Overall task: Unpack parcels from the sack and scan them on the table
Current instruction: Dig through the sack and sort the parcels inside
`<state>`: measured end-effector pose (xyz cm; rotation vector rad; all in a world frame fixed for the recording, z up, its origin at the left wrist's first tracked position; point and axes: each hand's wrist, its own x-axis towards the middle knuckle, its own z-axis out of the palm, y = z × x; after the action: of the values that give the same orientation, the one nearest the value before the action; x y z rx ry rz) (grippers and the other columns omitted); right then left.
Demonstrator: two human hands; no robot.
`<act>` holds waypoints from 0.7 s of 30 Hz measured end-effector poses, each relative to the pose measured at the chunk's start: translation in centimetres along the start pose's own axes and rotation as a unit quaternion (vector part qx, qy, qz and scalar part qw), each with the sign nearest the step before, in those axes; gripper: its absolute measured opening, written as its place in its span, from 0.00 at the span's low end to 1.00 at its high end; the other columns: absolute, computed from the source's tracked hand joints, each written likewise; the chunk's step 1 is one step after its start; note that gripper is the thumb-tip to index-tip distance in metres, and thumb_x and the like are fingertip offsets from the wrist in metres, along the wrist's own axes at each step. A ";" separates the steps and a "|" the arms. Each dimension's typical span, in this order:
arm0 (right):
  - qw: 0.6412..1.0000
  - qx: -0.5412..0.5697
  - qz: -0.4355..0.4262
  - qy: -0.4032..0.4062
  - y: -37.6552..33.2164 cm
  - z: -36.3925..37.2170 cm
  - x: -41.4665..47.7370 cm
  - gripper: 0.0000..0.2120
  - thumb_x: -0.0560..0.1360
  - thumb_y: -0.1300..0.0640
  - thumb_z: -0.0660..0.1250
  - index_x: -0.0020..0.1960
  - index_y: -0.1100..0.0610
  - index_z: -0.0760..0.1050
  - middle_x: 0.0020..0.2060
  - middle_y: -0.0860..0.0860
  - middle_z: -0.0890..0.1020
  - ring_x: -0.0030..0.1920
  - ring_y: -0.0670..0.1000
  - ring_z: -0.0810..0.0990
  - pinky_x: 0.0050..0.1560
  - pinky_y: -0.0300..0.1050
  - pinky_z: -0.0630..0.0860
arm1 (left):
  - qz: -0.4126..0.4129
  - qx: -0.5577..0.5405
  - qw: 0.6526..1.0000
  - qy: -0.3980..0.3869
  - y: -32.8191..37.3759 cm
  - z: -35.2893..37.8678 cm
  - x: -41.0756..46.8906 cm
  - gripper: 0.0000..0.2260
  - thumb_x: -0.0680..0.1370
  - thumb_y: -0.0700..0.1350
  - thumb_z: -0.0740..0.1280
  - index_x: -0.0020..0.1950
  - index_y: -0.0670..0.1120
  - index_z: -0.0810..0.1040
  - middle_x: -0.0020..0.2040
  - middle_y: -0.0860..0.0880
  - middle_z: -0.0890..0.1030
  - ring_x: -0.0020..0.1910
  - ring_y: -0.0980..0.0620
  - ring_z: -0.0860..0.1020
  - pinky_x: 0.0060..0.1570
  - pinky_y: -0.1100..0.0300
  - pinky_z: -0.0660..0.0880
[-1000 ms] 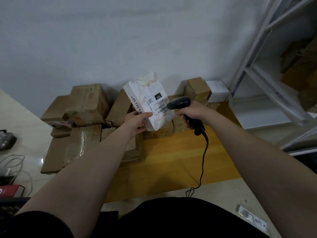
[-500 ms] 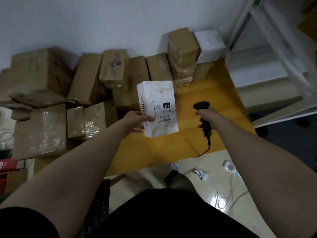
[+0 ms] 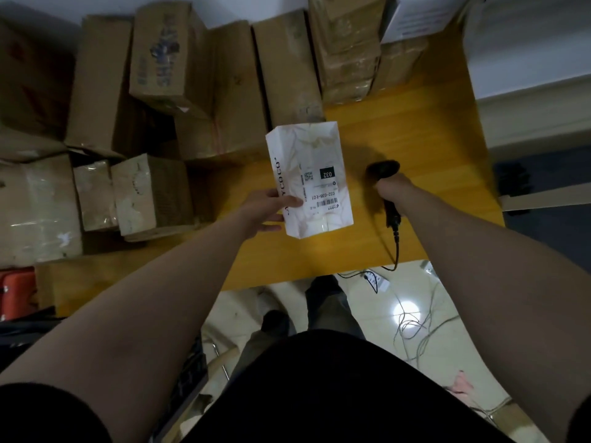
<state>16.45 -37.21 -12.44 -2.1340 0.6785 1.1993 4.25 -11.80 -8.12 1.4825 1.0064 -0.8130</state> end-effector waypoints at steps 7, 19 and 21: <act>0.998 -0.035 0.002 0.049 1.4 0.8 -0.1 0.21 0.82 0.63 0.62 0.74 0.64 0.67 0.45 0.58 0.74 0.40 0.55 0.74 0.40 0.49 0.73 | 0.006 -0.002 1.000 -0.004 -0.9 -0.4 -0.9 0.15 0.71 0.51 0.80 0.52 0.58 0.79 0.55 0.54 0.84 0.54 0.50 0.83 0.48 0.52 0.81; 0.981 0.131 -0.145 0.012 3.2 5.1 -14.1 0.17 0.80 0.48 0.69 0.64 0.58 0.77 0.54 0.53 0.82 0.51 0.56 0.81 0.45 0.52 0.78 | 0.090 0.013 0.996 -0.006 -7.9 -4.5 -10.1 0.11 0.73 0.53 0.78 0.51 0.59 0.79 0.53 0.56 0.84 0.52 0.50 0.83 0.45 0.54 0.80; 0.973 0.136 -0.185 -0.015 4.7 6.9 -17.7 0.19 0.80 0.45 0.70 0.65 0.55 0.78 0.52 0.50 0.83 0.50 0.55 0.82 0.43 0.50 0.79 | 0.102 0.017 0.995 -0.012 -10.6 -5.4 -12.1 0.12 0.73 0.54 0.78 0.52 0.59 0.79 0.55 0.55 0.84 0.53 0.49 0.83 0.43 0.55 0.80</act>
<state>1.12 -33.06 -1.03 -1.9024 0.3811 0.8803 -10.46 -8.08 -0.67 1.5720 0.8119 -0.7016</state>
